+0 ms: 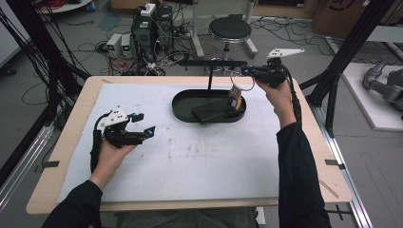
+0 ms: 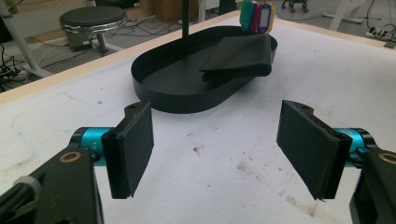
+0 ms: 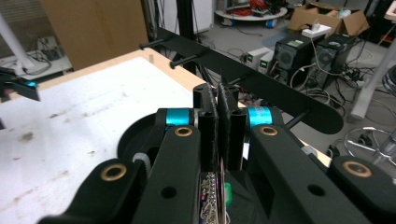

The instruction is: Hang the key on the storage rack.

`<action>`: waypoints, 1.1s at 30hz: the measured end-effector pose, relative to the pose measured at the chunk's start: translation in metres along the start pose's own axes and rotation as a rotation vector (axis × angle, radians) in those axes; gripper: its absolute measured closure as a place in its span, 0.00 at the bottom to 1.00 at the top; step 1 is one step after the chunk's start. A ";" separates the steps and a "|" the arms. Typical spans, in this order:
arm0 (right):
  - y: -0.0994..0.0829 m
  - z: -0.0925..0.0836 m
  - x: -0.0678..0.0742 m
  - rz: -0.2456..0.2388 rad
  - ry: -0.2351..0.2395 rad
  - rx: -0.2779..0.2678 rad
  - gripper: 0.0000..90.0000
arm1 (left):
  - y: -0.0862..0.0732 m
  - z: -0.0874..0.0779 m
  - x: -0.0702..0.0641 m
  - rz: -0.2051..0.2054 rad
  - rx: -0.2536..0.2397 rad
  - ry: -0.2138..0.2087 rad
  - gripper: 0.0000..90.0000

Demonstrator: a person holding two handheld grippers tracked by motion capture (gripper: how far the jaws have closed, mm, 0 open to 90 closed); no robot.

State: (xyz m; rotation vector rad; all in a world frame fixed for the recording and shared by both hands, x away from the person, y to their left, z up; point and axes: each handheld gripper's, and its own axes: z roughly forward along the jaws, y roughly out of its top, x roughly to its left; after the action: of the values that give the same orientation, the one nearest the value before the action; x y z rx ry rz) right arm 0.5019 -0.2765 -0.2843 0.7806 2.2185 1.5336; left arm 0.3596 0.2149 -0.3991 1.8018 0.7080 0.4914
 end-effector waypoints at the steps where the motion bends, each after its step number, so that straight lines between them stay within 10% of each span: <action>1: 0.003 0.004 -0.002 0.000 -0.008 0.009 0.98 | -0.001 -0.001 0.000 -0.001 0.000 0.001 0.30; 33: -0.011 0.023 -0.032 0.064 -0.091 0.030 0.98 | -0.007 -0.009 0.005 -0.011 0.000 0.026 0.30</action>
State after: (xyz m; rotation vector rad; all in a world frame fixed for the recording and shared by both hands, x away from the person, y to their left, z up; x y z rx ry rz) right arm 0.5372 -0.2817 -0.3040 0.9203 2.1742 1.4665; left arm 0.3558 0.2262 -0.4026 1.7933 0.7358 0.5081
